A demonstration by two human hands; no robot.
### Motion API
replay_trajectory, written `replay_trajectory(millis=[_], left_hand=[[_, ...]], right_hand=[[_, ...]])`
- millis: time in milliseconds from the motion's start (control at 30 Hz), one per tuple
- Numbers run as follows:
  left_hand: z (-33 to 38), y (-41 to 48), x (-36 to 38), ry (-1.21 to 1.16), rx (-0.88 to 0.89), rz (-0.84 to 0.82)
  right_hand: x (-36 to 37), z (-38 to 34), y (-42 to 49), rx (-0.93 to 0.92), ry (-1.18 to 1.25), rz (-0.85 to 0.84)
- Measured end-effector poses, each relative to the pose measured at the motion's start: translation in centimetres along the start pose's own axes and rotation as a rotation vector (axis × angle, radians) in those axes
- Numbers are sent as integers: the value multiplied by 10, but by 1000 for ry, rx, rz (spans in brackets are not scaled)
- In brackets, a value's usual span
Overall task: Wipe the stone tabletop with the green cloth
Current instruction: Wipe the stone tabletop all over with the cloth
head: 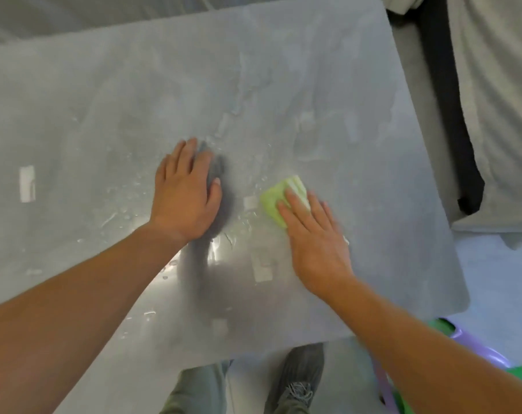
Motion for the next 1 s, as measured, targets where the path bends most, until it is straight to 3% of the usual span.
replay_trajectory(millis=[133,333,500,567,700,767,900,933,1000], left_hand=[[-34,51,-15,-3,0,13],[-81,154,-24,72,12,-33],[-98,176,-13,128,-24,-65],[-100,178,-13,146,-22,-62],[-98,176,-19,130,-14,-75],[-99,176,-20,129,-7,-82],[-101,177,-20,140,-1,-93],[-101,177,-21,146,3,-100],[-100,177,-23,156,6,-110]], right_hand=[[-18,-5,96,315,132,126],[-39,-7,245,410,137,201],[-57,1,342,482,35,215],[-48,-13,352,418,-41,201],[-36,-21,331,67,-99,14],[-52,1,338,120,-80,5],[-67,7,363,421,26,210],[-59,-6,363,383,-18,198],[-40,-27,356,129,-73,91]])
Point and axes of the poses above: each hand's wrist, its own y-axis towards the middle knuckle, its own x-axis out of the palm, z = x × y, the point moved 1 cm from there along y, towards the middle knuckle, and after that the axes turned 6 degrees about y, right-handed, at the moved point
